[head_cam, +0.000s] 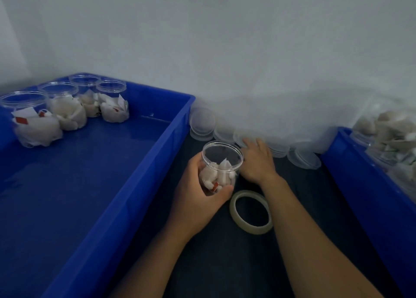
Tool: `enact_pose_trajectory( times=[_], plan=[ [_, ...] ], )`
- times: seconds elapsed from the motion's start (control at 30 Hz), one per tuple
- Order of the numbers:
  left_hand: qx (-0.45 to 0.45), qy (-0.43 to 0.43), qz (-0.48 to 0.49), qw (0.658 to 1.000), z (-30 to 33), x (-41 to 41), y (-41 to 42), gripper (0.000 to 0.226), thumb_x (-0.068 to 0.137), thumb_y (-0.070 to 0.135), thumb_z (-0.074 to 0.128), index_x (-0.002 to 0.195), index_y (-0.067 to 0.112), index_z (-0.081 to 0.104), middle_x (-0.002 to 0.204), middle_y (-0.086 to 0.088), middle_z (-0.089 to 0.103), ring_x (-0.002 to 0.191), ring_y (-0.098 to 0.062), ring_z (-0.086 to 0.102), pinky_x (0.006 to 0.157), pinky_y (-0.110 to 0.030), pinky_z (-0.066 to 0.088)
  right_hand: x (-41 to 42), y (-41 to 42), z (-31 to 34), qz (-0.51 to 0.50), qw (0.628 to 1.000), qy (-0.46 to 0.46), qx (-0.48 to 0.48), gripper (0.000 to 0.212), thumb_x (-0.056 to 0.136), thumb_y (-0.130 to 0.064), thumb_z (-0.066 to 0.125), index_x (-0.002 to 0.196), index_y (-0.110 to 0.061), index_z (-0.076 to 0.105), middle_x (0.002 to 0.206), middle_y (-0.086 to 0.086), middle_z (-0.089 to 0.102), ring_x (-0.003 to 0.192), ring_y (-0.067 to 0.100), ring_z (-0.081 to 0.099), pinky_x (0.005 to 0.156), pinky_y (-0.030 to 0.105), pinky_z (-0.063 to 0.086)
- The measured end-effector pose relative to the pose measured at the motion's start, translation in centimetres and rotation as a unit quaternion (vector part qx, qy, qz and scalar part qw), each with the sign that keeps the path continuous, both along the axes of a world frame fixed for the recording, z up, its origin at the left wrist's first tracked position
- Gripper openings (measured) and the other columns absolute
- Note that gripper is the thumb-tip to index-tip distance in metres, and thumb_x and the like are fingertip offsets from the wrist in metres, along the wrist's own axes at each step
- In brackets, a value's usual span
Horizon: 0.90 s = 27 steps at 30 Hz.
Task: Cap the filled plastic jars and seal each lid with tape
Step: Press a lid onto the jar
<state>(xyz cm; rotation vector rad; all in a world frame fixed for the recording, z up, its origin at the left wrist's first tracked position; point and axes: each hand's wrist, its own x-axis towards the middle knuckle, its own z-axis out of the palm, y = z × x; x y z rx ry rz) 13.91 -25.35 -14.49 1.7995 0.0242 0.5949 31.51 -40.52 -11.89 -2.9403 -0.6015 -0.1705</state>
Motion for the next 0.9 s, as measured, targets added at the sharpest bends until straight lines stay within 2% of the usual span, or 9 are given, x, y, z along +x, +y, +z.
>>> enact_pose_trajectory(
  times=[0.13, 0.3, 0.37, 0.47, 0.53, 0.6, 0.7, 0.8, 0.9],
  plan=[
    [0.005, -0.004, 0.002, 1.0, -0.1, 0.1, 0.0, 0.084, 0.075, 0.04, 0.09, 0.136, 0.065, 0.039, 0.131, 0.035, 0.059, 0.119, 0.01, 0.061, 0.09, -0.004, 0.047, 0.3, 0.2, 0.3, -0.021, 0.999, -0.032, -0.004, 0.044, 0.1, -0.029, 0.058, 0.143, -0.018, 0.062, 0.154, 0.003, 0.05, 0.145, 0.035, 0.033, 0.122, 0.041, 0.021],
    [0.013, -0.003, 0.011, 1.0, -0.2, 0.3, 0.0, 0.083, 0.073, 0.045, 0.09, 0.14, 0.059, 0.043, 0.13, 0.033, 0.06, 0.117, 0.01, 0.062, 0.087, -0.011, 0.052, -1.3, -1.1, 2.6, 0.009, 0.976, -0.14, 0.167, 0.034, 0.096, -0.006, 0.057, 0.127, -0.01, 0.072, 0.132, 0.007, 0.062, 0.125, 0.028, 0.048, 0.102, 0.035, 0.04],
    [0.015, -0.004, 0.016, 1.0, -0.3, 0.2, -0.1, 0.084, 0.073, 0.043, 0.092, 0.143, 0.053, 0.046, 0.13, 0.031, 0.062, 0.116, 0.009, 0.063, 0.089, -0.016, 0.051, -2.7, -1.6, 4.0, 0.025, 0.95, -0.17, 0.261, 0.026, 0.096, -0.005, 0.061, 0.117, -0.014, 0.074, 0.122, 0.005, 0.065, 0.116, 0.022, 0.057, 0.097, 0.029, 0.044],
    [0.021, -0.004, 0.022, 1.0, -0.2, 0.0, -0.3, 0.086, 0.07, 0.051, 0.089, 0.145, 0.053, 0.045, 0.13, 0.031, 0.062, 0.116, 0.01, 0.062, 0.09, -0.018, 0.052, -5.1, -2.3, 6.7, 0.03, 0.894, -0.19, 0.405, 0.016, 0.097, -0.007, 0.066, 0.101, -0.022, 0.072, 0.102, -0.005, 0.069, 0.085, 0.005, 0.065, 0.081, 0.032, 0.057],
    [0.024, -0.002, 0.026, 0.999, 0.0, -0.3, -0.4, 0.09, 0.067, 0.059, 0.086, 0.147, 0.054, 0.044, 0.132, 0.031, 0.061, 0.118, 0.01, 0.061, 0.093, -0.021, 0.053, -6.7, -2.7, 8.7, 0.014, 0.857, -0.14, 0.496, 0.018, 0.098, -0.013, 0.068, 0.104, -0.029, 0.066, 0.096, -0.01, 0.07, 0.078, 0.005, 0.069, 0.069, 0.034, 0.06],
    [0.032, -0.002, 0.032, 0.999, 0.2, -0.4, -0.5, 0.094, 0.066, 0.063, 0.084, 0.15, 0.054, 0.042, 0.133, 0.031, 0.058, 0.121, 0.011, 0.058, 0.095, -0.021, 0.053, -8.1, -3.0, 10.4, 0.009, 0.82, -0.047, 0.571, 0.026, 0.098, -0.014, 0.069, 0.118, -0.029, 0.063, 0.096, -0.004, 0.073, 0.079, 0.011, 0.076, 0.062, 0.027, 0.06],
    [0.049, -0.005, 0.042, 0.998, 0.4, -0.6, -0.5, 0.1, 0.067, 0.065, 0.084, 0.155, 0.048, 0.04, 0.131, 0.029, 0.057, 0.121, 0.01, 0.057, 0.096, -0.025, 0.055, -9.4, -3.0, 11.1, 0.054, 0.764, 0.108, 0.634, 0.025, 0.1, -0.009, 0.068, 0.123, -0.02, 0.068, 0.08, -0.001, 0.076, 0.068, 0.017, 0.075, 0.062, 0.025, 0.059],
    [0.071, -0.012, 0.054, 0.996, 0.5, -0.7, -0.5, 0.101, 0.068, 0.066, 0.084, 0.157, 0.043, 0.041, 0.128, 0.026, 0.057, 0.12, 0.004, 0.058, 0.097, -0.034, 0.058, -9.6, -2.0, 10.6, 0.078, 0.79, 0.178, 0.582, 0.017, 0.103, -0.008, 0.066, 0.117, -0.014, 0.073, 0.078, 0.003, 0.074, 0.068, 0.018, 0.071, 0.063, 0.027, 0.057],
    [0.091, -0.018, 0.06, 0.994, 0.4, -0.7, -0.5, 0.101, 0.068, 0.068, 0.082, 0.157, 0.041, 0.041, 0.128, 0.024, 0.056, 0.12, -0.001, 0.059, 0.096, -0.038, 0.058, -9.2, -1.2, 9.9, 0.085, 0.829, 0.175, 0.524, 0.014, 0.103, -0.013, 0.067, 0.111, -0.019, 0.077, 0.084, 0.002, 0.076, 0.072, 0.011, 0.069, 0.065, 0.026, 0.056]
  ],
)
